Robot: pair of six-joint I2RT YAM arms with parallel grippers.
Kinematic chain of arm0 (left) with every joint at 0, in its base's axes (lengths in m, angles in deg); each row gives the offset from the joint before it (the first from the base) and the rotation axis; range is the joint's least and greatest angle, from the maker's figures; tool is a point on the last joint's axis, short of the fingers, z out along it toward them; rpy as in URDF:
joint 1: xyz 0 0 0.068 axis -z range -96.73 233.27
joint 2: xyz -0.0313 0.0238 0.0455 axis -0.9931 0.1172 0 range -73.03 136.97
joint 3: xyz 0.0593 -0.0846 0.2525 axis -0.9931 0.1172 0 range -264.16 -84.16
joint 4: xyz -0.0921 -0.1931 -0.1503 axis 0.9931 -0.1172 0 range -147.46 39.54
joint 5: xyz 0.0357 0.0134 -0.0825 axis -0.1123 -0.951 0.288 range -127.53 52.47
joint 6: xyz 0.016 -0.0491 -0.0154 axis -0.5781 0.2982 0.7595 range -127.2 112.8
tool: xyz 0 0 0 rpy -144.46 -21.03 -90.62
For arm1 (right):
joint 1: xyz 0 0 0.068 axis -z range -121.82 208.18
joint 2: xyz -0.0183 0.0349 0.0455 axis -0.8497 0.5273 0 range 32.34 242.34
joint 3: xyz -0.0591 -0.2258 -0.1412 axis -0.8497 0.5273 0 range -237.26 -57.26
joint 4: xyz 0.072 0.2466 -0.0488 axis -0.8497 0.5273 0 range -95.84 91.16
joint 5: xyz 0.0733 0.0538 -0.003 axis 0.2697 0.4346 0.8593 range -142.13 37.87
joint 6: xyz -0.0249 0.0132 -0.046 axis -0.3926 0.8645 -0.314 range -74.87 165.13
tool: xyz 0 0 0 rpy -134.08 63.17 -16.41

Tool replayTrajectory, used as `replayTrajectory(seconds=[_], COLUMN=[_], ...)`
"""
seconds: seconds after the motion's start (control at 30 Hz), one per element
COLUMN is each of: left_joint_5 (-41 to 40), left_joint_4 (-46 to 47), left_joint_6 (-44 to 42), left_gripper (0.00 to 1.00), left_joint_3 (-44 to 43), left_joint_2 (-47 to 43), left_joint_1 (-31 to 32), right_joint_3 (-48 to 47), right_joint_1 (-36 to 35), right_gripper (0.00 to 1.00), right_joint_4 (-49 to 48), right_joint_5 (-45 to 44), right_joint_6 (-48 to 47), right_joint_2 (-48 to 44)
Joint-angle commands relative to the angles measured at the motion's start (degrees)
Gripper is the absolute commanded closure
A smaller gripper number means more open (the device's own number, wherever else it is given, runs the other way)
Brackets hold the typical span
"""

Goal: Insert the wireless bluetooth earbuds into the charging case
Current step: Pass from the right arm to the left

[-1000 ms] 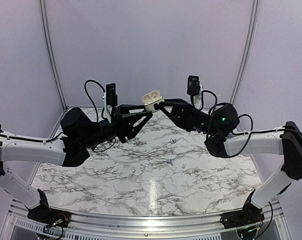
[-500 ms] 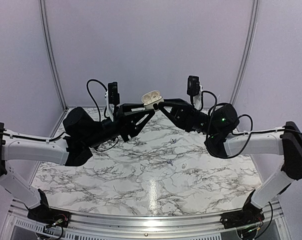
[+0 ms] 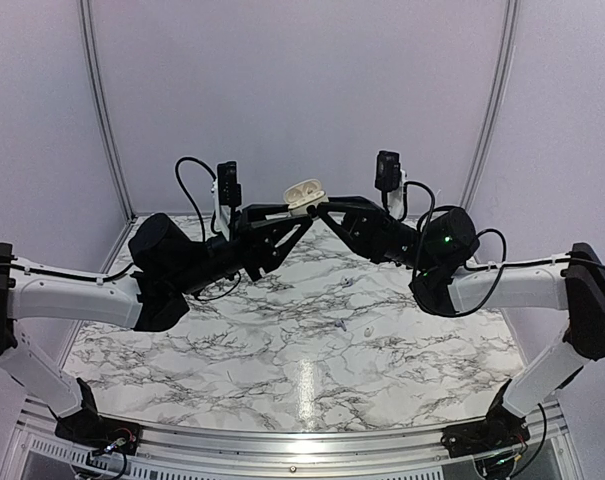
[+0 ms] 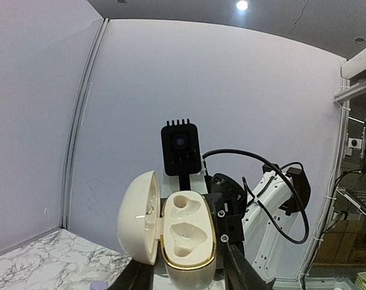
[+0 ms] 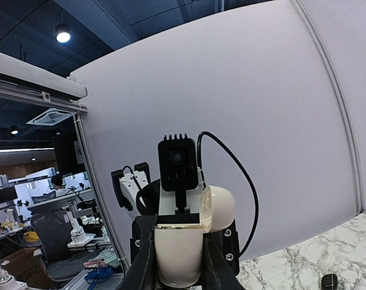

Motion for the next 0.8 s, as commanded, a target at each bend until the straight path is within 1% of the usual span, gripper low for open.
replayTrajectory(seconds=[0.0, 0.57, 0.77], left_joint_5=[-0.4, -1.2, -1.4], left_joint_4=[3.5, 6.2, 7.0], left_joint_6=[0.6, 1.7, 2.3], left_gripper=[0.59, 0.59, 0.63], left_joint_3=[-1.6, -2.3, -2.6], left_joint_2=[0.6, 2.2, 2.8], left_joint_1=[0.2, 0.2, 0.3], right_joint_3=[-1.0, 0.1, 0.3], right_joint_1=[-0.7, -1.4, -1.6], right_gripper=[1.00, 1.00, 1.00], right_joint_4=[-1.4, -2.5, -2.5], right_joint_5=[-0.7, -2.7, -3.4], right_joint_6=[-0.4, -1.1, -1.4], right_joint_2=[-0.2, 0.0, 0.0])
